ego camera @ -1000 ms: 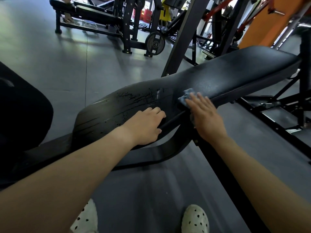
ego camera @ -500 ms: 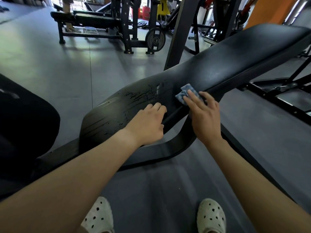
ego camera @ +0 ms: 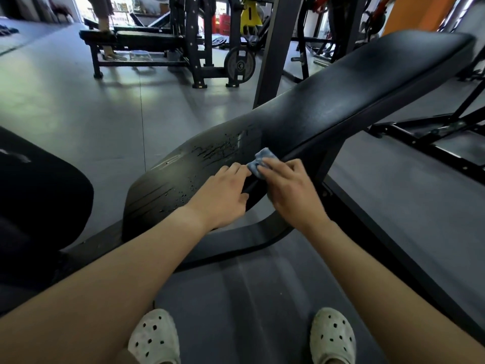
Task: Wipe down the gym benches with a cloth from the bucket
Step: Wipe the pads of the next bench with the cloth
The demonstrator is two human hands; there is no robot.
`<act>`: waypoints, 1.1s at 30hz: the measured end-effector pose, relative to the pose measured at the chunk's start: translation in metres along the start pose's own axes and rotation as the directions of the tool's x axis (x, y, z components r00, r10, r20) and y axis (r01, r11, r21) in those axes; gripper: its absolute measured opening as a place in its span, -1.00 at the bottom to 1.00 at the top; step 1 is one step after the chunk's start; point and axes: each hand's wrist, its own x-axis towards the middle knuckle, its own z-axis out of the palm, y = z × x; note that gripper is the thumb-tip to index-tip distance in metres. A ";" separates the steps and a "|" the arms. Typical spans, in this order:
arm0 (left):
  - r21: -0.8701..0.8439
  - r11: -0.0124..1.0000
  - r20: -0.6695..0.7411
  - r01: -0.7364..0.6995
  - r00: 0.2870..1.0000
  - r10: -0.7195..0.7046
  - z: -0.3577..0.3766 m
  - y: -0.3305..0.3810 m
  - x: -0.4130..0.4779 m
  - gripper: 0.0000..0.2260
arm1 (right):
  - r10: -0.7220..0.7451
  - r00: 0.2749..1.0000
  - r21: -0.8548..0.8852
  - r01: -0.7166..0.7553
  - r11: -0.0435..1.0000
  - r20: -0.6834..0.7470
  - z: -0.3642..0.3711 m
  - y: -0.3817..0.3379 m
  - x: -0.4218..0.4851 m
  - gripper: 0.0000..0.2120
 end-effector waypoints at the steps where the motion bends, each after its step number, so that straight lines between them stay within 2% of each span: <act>1: -0.005 1.000 0.005 0.003 1.000 -0.003 0.000 -0.001 -0.001 -0.54 | 0.022 1.000 -0.025 -0.022 0.999 -0.006 -0.004 0.009 0.005 -0.51; 6: -0.009 1.000 0.019 0.007 1.000 -0.007 0.001 0.000 -0.003 -0.51 | 0.216 0.974 -0.021 -0.218 0.976 -0.073 -0.010 0.015 0.015 -0.67; 8: -0.004 1.000 0.034 0.015 0.999 -0.015 0.001 0.000 -0.003 -0.50 | 0.237 0.970 -0.002 -0.238 0.971 -0.058 -0.006 0.003 0.014 -0.67; 12: 0.003 1.000 0.077 0.013 0.997 -0.013 -0.008 0.001 -0.004 -0.51 | 0.083 0.991 0.008 -0.085 0.996 0.107 -0.003 -0.016 0.006 -0.62; 14: 0.039 0.999 0.101 0.017 0.995 -0.020 -0.014 -0.002 -0.004 -0.52 | 0.058 0.985 0.004 -0.059 0.998 0.162 -0.009 -0.013 0.010 -0.59; 17: 0.068 0.996 0.099 0.052 0.993 -0.059 -0.018 -0.008 -0.004 -0.53 | 0.092 0.980 -0.071 -0.081 0.994 0.175 -0.017 0.000 0.025 -0.60; 20: 0.020 0.996 0.082 0.086 0.993 -0.088 -0.016 -0.018 -0.007 -0.56 | 0.160 0.979 -0.184 -0.136 0.974 0.126 -0.020 0.010 0.047 -0.65; 23: 0.033 0.999 0.074 0.026 0.997 -0.028 -0.013 -0.031 -0.006 -0.62 | 0.146 0.975 -0.233 -0.104 0.967 0.169 -0.010 0.008 0.069 -0.66; 25: 0.031 1.000 0.030 -0.003 1.000 0.002 -0.014 -0.040 -0.002 -0.66 | 0.054 0.954 -0.217 0.012 0.976 0.295 -0.001 0.000 0.077 -0.62; 28: 0.022 1.000 -0.020 -0.002 1.000 0.003 -0.011 -0.054 0.003 -0.66 | -0.101 0.865 -0.118 0.182 0.976 0.491 0.002 -0.006 0.077 -0.55; 30: 0.038 0.999 -0.003 -0.006 1.000 0.006 -0.004 -0.062 0.004 -0.61 | -0.148 0.828 -0.070 0.219 0.973 0.541 -0.006 0.000 0.085 -0.53; 33: 0.022 1.000 -0.001 -0.011 1.000 0.011 0.000 -0.071 0.012 -0.52 | -0.117 0.833 -0.085 0.193 0.978 0.541 -0.006 0.014 0.109 -0.51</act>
